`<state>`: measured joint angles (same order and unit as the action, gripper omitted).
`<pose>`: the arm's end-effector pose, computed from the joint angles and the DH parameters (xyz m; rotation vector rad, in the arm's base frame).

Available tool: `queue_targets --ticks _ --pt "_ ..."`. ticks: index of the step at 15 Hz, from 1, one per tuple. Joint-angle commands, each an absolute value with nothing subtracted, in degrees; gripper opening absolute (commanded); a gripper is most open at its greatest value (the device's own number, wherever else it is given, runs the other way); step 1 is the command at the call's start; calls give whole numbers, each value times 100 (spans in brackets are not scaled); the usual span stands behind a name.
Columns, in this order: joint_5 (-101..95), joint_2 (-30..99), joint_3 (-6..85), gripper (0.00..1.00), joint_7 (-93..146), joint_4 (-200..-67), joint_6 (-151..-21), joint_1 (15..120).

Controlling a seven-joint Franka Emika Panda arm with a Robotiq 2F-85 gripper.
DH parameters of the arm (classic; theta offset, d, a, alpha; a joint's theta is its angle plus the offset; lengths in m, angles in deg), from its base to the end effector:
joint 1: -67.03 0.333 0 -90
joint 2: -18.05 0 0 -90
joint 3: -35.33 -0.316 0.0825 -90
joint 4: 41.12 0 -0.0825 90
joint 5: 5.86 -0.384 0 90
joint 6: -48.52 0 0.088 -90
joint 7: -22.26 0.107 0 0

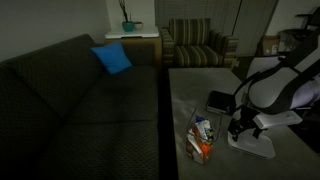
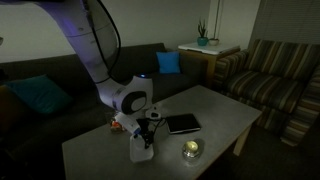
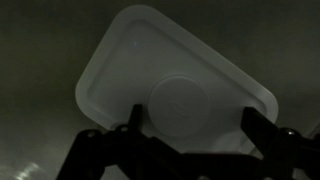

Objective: Put the white lid on top of the clear container

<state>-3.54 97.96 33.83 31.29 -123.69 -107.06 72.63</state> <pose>0.5898 0.0746 -0.1508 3.1314 -0.0248 -0.1886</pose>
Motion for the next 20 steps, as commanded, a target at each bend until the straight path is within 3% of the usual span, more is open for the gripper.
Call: queue_targets --ticks 1,4,5,6,12,20 --pt "-601 9718 3375 100 3123 -12711 -10955 7220" --pt "-742 9667 3362 100 3138 -12863 -11143 7193" --pt "-782 9645 3347 93 3122 -12921 -11220 7175" --pt "-819 9634 3337 74 3115 -12960 -11276 7166" --pt "-928 9443 3306 31 3094 -13276 -11483 7115" --pt "-893 9435 3322 29 2997 -13203 -11398 7109"
